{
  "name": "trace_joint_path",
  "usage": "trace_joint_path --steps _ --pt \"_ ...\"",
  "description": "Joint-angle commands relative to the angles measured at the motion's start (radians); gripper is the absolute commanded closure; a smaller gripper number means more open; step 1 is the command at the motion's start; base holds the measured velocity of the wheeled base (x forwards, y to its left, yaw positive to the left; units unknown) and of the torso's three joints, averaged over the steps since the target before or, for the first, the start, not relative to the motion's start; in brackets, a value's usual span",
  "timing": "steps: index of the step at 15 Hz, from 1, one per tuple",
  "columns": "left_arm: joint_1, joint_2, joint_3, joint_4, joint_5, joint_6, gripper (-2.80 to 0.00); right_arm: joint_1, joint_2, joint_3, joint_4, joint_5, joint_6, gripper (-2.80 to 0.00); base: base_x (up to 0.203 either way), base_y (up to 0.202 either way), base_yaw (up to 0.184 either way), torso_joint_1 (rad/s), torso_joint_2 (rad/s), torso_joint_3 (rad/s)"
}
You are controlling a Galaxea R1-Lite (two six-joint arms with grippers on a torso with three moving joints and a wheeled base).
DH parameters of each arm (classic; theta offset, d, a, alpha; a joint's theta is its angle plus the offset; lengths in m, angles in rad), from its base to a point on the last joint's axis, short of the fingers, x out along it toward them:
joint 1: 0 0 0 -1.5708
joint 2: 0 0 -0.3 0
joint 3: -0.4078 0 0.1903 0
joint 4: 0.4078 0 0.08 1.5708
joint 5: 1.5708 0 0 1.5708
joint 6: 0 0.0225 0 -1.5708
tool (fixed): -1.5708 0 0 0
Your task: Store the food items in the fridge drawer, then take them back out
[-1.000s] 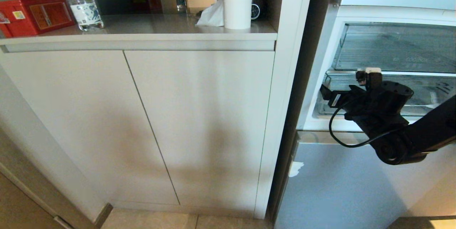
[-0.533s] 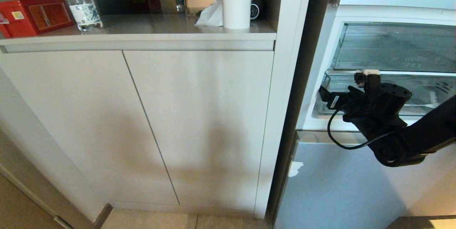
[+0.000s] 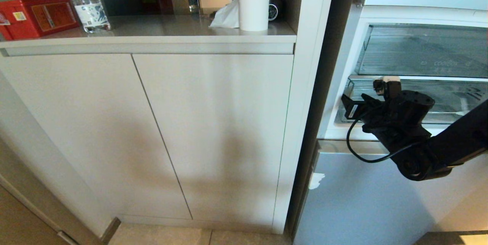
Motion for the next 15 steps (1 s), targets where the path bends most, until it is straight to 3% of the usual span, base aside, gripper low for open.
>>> trace_joint_path --steps 1,9,15 --pt "0.000 0.001 0.001 0.000 0.000 0.000 0.00 0.008 -0.001 -0.008 -0.010 -0.008 0.001 0.00 0.000 0.000 0.000 0.000 0.00 0.000" --pt "0.000 0.001 0.001 0.000 0.000 0.000 0.00 0.017 -0.020 0.000 -0.010 -0.008 0.009 0.00 0.000 0.000 0.000 0.000 0.00 0.000" --pt "0.000 0.001 0.001 0.000 0.000 0.000 0.00 0.018 -0.164 0.213 -0.019 0.001 0.040 0.00 0.000 0.000 0.000 0.000 0.00 0.000"
